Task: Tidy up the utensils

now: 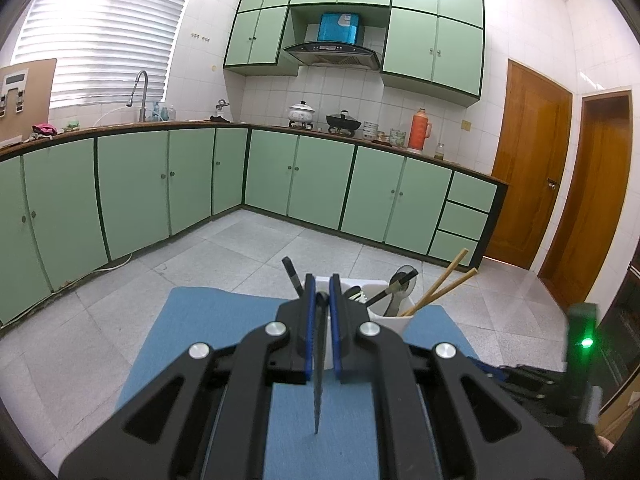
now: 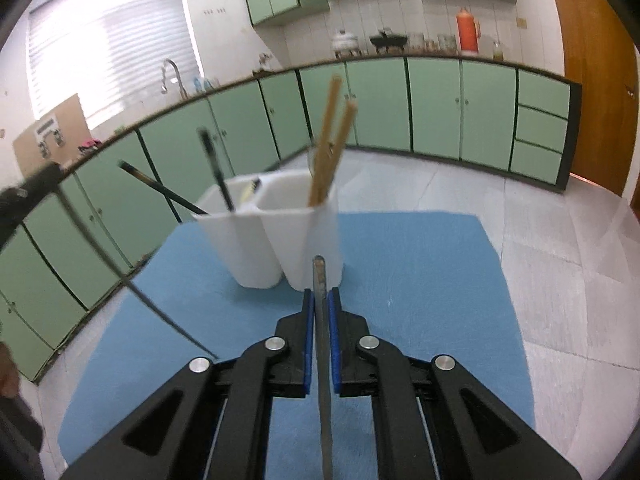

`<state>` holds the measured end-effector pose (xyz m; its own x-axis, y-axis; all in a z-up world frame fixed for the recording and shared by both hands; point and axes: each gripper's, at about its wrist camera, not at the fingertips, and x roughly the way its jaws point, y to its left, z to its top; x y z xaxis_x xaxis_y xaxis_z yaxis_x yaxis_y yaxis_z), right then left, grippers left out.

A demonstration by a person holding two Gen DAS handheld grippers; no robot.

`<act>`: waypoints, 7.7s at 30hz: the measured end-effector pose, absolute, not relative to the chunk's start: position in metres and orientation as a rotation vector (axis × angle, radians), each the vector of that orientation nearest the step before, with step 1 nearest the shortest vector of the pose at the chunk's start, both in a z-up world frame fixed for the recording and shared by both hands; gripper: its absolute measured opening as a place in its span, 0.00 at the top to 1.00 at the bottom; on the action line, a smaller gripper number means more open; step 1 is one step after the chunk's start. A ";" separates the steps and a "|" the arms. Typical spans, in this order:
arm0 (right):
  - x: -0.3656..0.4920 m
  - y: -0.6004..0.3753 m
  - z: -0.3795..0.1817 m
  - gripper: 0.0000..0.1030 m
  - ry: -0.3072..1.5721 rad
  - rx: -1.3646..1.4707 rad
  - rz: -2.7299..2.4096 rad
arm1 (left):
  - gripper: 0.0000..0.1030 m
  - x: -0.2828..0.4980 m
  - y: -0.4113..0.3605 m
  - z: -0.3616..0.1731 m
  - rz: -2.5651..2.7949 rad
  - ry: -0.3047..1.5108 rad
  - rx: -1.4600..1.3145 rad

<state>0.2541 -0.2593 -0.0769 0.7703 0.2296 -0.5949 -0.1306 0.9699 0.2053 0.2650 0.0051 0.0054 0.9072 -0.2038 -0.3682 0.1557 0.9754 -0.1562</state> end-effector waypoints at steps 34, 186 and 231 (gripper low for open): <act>0.196 -0.263 0.055 0.94 0.319 0.104 0.348 | 0.94 0.236 -0.001 0.064 -0.235 0.270 -0.107; 0.290 -0.292 -0.013 0.69 0.426 0.178 0.249 | 0.95 0.370 -0.036 -0.002 -0.200 0.307 -0.105; 0.216 -0.284 -0.008 0.08 0.407 0.186 0.216 | 0.08 0.237 -0.013 0.001 -0.186 0.330 -0.054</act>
<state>0.2156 -0.2836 -0.0076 0.8959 0.2444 -0.3709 -0.1704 0.9602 0.2211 0.2366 -0.0133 0.0005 0.9290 -0.1907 -0.3173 0.1729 0.9814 -0.0834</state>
